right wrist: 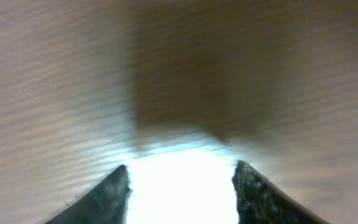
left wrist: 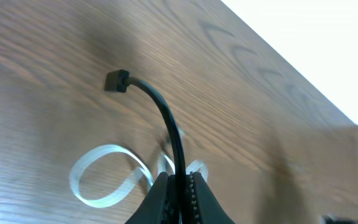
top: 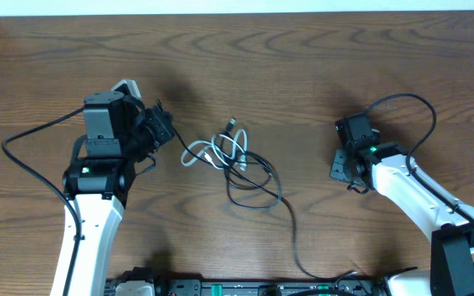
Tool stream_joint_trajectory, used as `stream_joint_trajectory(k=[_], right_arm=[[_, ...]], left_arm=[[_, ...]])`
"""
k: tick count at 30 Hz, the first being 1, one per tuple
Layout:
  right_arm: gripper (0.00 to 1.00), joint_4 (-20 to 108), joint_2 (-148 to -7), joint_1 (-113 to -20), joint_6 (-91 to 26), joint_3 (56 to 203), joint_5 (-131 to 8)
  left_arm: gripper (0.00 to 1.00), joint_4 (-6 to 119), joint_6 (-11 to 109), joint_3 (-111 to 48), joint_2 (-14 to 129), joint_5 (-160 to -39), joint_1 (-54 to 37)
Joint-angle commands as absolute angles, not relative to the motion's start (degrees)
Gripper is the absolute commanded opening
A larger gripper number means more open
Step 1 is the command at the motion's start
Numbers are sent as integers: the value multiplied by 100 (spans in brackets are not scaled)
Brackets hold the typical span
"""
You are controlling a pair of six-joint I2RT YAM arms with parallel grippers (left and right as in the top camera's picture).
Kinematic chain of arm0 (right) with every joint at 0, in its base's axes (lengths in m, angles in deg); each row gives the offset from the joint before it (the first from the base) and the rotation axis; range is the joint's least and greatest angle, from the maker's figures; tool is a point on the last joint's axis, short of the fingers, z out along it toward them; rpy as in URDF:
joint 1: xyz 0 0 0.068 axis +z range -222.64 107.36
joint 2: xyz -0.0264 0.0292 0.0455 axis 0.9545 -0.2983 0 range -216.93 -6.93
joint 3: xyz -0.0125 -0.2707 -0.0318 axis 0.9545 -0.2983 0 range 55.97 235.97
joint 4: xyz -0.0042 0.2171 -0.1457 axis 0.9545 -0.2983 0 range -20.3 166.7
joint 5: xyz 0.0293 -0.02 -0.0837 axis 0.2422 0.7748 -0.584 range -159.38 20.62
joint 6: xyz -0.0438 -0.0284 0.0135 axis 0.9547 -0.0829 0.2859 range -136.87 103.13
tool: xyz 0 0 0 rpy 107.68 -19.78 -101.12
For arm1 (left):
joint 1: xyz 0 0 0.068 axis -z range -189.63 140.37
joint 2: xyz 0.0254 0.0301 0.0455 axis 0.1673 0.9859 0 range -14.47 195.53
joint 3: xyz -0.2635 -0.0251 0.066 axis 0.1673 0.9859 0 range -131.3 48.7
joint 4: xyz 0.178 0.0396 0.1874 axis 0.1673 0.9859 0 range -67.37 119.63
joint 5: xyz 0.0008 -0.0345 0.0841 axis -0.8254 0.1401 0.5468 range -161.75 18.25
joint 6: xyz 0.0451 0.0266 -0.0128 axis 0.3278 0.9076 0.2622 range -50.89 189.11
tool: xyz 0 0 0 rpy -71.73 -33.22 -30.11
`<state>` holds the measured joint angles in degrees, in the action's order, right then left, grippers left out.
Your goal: Untangle cables
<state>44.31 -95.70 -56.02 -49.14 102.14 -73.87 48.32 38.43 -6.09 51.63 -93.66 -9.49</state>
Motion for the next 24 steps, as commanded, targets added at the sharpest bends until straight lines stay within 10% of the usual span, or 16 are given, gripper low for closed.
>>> stream_joint_trajectory(k=[1,12,24], right_arm=[[68,4807,-9603,-5576,-3978,10273,-5162],[89,5352,-9620,-4616,-2877,10251,-4699],[82,6740,-10027,-3589,-2920,10065,-6113]], left_arm=[[8,4854,3734,-637,5189,-10142,-798],[7,5363,3953,-629,5963,-10024,-278],[8,5851,4106,-629,6105,-9785,-280]])
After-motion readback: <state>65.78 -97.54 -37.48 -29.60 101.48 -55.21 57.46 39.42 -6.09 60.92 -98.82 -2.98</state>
